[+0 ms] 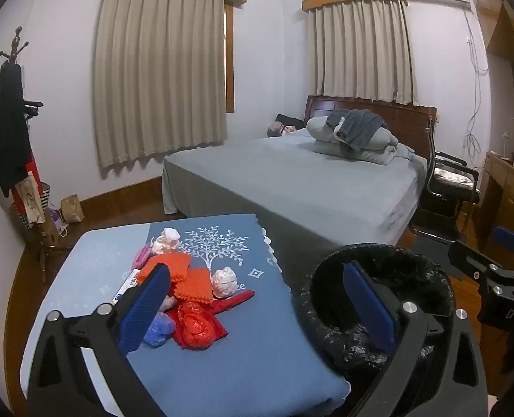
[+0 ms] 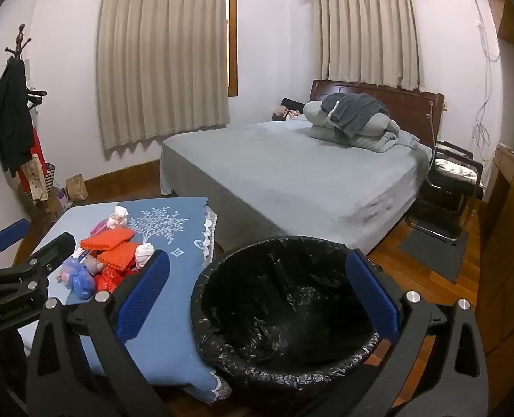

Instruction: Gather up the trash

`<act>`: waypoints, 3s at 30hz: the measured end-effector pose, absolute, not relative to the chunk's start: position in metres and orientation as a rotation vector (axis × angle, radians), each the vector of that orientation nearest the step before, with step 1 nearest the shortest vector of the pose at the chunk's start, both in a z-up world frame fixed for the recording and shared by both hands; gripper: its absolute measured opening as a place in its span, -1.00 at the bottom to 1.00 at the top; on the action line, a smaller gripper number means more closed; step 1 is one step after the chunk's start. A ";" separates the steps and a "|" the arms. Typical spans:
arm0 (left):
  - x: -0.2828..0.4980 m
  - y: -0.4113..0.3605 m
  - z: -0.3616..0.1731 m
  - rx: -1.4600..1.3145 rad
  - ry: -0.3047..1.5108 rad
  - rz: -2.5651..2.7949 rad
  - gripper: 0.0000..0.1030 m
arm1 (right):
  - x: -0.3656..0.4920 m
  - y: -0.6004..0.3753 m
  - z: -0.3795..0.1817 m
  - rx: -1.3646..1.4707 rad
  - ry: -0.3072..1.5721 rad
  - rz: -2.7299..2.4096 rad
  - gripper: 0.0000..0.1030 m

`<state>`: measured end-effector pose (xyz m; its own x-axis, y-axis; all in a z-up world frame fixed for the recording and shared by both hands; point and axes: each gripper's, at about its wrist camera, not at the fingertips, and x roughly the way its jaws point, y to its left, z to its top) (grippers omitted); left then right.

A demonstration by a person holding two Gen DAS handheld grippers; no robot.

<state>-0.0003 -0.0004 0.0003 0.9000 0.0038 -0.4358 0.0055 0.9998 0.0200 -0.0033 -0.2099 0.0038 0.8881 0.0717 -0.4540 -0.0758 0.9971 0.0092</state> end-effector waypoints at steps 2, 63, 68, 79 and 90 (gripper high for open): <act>0.000 0.000 0.001 0.018 0.449 0.002 0.89 | -0.003 -0.209 0.004 -0.013 0.470 0.076 0.91; -0.006 0.002 -0.004 0.014 0.446 0.005 0.89 | -0.002 -0.208 0.002 -0.004 0.478 0.079 0.91; -0.006 0.002 -0.004 0.014 0.446 0.005 0.89 | -0.002 -0.208 0.002 -0.004 0.478 0.080 0.91; -0.006 0.002 -0.004 0.013 0.448 0.005 0.89 | -0.001 -0.208 0.000 -0.004 0.481 0.080 0.91; -0.005 0.002 -0.001 0.012 0.450 0.005 0.89 | 0.000 -0.208 -0.002 -0.003 0.483 0.081 0.91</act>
<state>-0.0051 0.0021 -0.0005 0.9003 0.0077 -0.4353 -0.0024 0.9999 0.0127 -0.0003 -0.2078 -0.0021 0.8825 0.0773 -0.4638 -0.0787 0.9968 0.0164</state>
